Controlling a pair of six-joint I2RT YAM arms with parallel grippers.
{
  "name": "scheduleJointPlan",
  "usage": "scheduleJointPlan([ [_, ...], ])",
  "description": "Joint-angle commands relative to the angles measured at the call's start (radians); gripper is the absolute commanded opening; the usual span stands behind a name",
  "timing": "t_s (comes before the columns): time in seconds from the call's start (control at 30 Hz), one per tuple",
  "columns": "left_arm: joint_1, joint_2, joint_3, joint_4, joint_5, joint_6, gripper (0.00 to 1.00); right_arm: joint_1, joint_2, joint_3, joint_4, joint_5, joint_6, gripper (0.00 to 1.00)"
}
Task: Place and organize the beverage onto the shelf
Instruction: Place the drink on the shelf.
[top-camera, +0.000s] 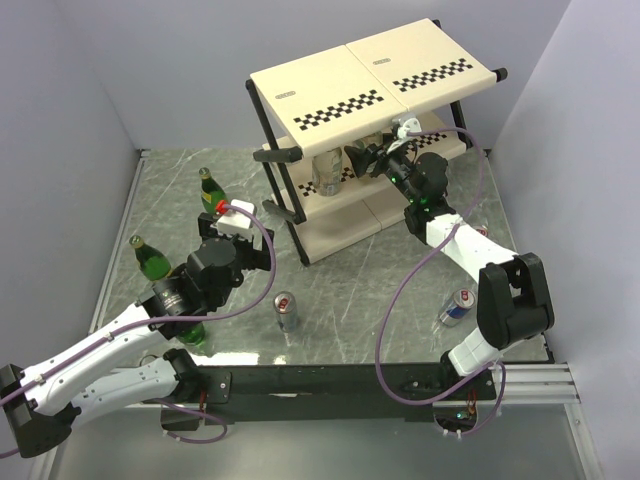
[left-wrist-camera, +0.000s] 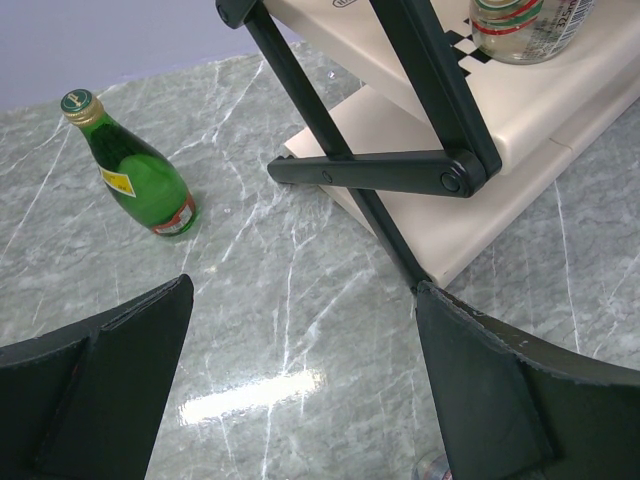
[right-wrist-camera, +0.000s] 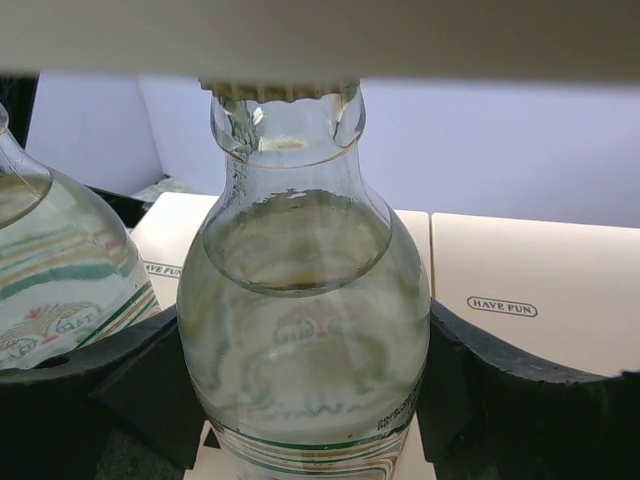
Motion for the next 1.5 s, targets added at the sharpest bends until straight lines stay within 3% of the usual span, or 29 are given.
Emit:
scheduleJointPlan([
  [0.0,0.004,-0.017,-0.007,0.027,-0.017,0.014,0.99,0.008,0.015,0.002,0.055,0.015,0.018,0.6],
  [1.07,0.004,-0.02,-0.007,0.025,-0.018,0.012,0.99,0.009,0.001,-0.011,0.057,0.017,0.013,0.7],
  [1.47,0.004,-0.017,-0.009,0.025,-0.018,0.011,0.99,0.008,-0.013,-0.018,0.043,0.012,0.004,0.81],
])
